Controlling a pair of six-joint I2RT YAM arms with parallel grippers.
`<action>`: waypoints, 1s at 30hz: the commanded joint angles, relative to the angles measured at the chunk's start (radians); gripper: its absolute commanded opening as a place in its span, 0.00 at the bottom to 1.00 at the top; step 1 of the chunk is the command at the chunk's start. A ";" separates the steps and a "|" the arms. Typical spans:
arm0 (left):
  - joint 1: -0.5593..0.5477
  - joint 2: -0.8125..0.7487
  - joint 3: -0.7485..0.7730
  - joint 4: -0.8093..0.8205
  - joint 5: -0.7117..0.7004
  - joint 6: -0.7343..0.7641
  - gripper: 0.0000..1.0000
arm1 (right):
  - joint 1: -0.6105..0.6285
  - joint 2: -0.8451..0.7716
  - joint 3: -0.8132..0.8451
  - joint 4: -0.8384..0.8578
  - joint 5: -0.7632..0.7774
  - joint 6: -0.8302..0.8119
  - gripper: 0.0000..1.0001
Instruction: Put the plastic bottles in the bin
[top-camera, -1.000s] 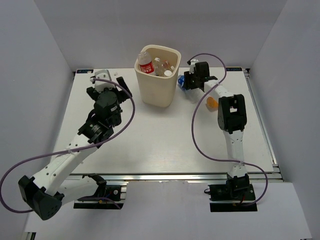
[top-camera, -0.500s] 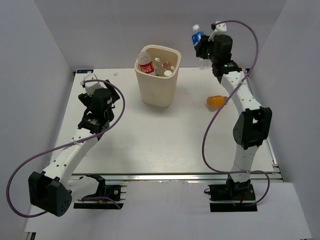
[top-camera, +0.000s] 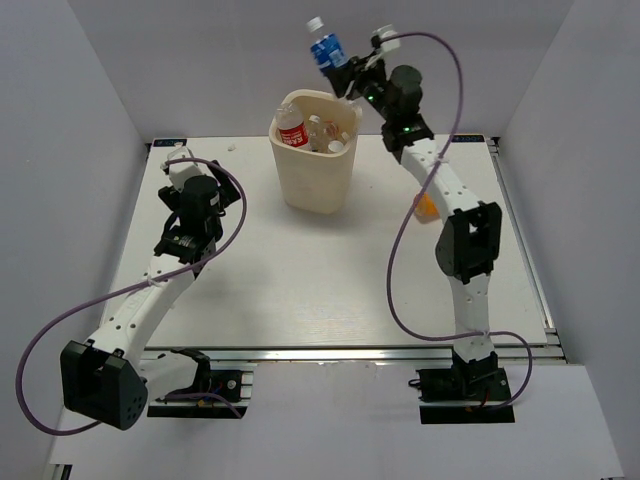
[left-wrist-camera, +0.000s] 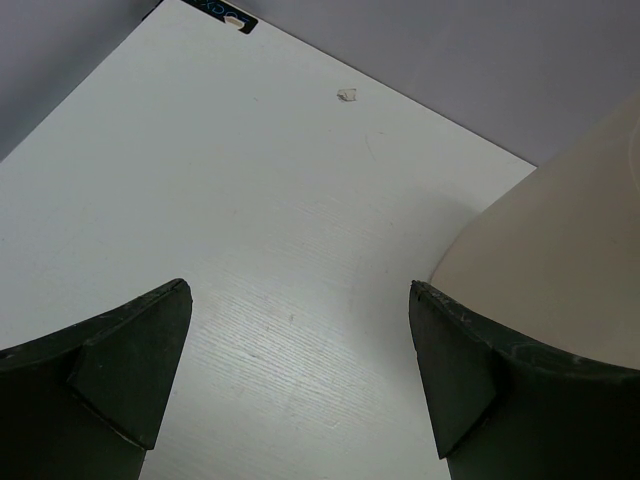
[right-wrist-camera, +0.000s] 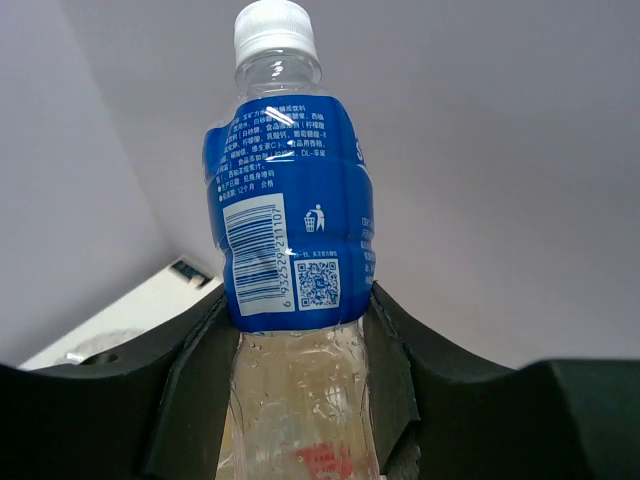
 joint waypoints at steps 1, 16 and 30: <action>0.017 0.002 0.004 0.009 0.038 -0.008 0.98 | 0.065 0.038 0.034 0.155 -0.064 -0.046 0.26; 0.038 -0.005 -0.006 0.012 0.061 -0.011 0.98 | 0.080 -0.019 -0.349 0.374 -0.027 -0.123 0.28; 0.041 -0.002 0.004 -0.004 0.076 -0.017 0.98 | 0.042 -0.031 -0.565 0.580 -0.168 -0.021 0.77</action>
